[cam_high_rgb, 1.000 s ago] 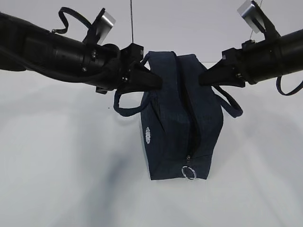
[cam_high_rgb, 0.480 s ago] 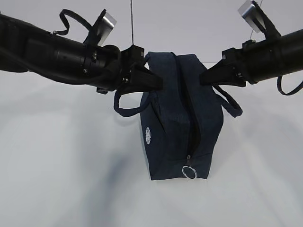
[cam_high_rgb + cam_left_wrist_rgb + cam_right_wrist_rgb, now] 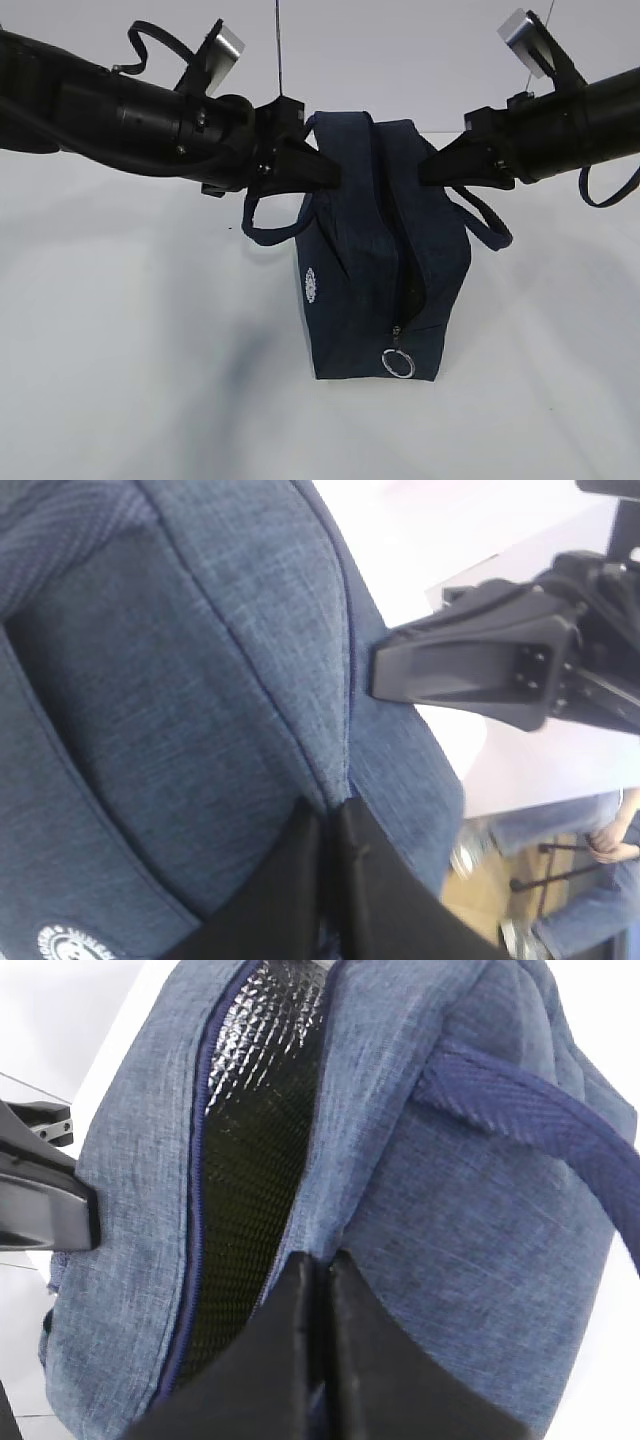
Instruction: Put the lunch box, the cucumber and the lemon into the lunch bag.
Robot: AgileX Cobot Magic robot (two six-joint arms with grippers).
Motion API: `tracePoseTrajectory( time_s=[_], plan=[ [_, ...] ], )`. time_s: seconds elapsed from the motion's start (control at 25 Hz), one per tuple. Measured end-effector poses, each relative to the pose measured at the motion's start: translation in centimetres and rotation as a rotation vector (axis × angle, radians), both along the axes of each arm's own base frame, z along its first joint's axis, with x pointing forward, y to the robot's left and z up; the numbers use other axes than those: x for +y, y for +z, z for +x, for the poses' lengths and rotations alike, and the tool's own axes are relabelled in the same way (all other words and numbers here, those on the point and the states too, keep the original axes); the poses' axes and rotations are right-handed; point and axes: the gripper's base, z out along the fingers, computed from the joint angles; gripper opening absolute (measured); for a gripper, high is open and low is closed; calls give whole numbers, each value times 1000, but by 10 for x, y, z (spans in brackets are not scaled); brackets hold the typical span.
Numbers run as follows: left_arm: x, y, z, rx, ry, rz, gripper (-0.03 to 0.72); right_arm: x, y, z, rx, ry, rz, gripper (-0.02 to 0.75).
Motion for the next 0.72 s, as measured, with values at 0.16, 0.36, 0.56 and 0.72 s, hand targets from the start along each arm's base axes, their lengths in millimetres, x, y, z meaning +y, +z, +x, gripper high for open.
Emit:
tracePoseTrajectory(
  time_s=[0.16,0.36,0.56,0.72],
  plan=[
    [1,-1,2,-6,21,9,-8,0,0,0,-3,1,0,8],
    [1,0,2,-8,23,9,-8,0,0,0,-6,3,-2,8],
    [1,-1,3,-9,28,11,-8,0,0,0,-11,6,-2,9],
    [2,-2,2,-19,22,30,-8,2,2,0,-16,16,23,27]
  ],
)
